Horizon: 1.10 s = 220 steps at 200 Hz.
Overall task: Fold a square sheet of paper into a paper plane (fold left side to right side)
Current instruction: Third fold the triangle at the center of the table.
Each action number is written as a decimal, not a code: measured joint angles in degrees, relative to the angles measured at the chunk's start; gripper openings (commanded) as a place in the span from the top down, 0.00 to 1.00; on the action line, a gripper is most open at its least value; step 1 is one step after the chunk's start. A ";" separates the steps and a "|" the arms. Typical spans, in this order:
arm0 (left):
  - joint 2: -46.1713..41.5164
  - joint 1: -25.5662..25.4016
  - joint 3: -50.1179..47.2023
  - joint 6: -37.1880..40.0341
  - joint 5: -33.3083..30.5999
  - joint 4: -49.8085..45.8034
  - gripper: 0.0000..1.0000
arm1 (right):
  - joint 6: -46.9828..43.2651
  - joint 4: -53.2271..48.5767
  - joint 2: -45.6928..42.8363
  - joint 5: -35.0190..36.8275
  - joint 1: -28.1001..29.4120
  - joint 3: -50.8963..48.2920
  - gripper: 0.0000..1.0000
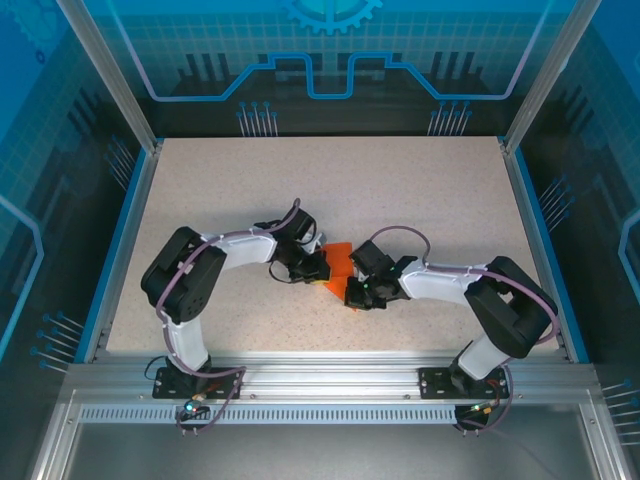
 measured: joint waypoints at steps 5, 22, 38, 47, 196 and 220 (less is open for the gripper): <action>-0.68 -0.28 0.00 0.42 0.00 0.02 0.96 | 0.00 -0.09 0.04 0.00 0.00 0.09 1.00; -2.10 -1.60 0.00 0.87 0.07 0.04 0.97 | -0.02 -0.50 0.20 0.00 0.00 0.37 1.00; -2.36 -2.73 0.00 1.14 0.07 0.09 0.98 | -0.02 -0.83 0.28 0.02 0.00 0.59 1.00; -2.36 -3.23 0.00 1.53 0.09 0.00 0.98 | -0.04 -0.90 0.28 0.02 0.00 0.63 1.00; 3.78 -4.00 0.81 7.21 2.99 -0.52 1.00 | -0.24 -1.51 0.50 0.04 0.00 1.01 1.00; 4.11 -4.04 1.07 8.04 1.97 -1.25 1.00 | -0.31 -1.53 0.50 0.04 0.00 1.01 1.00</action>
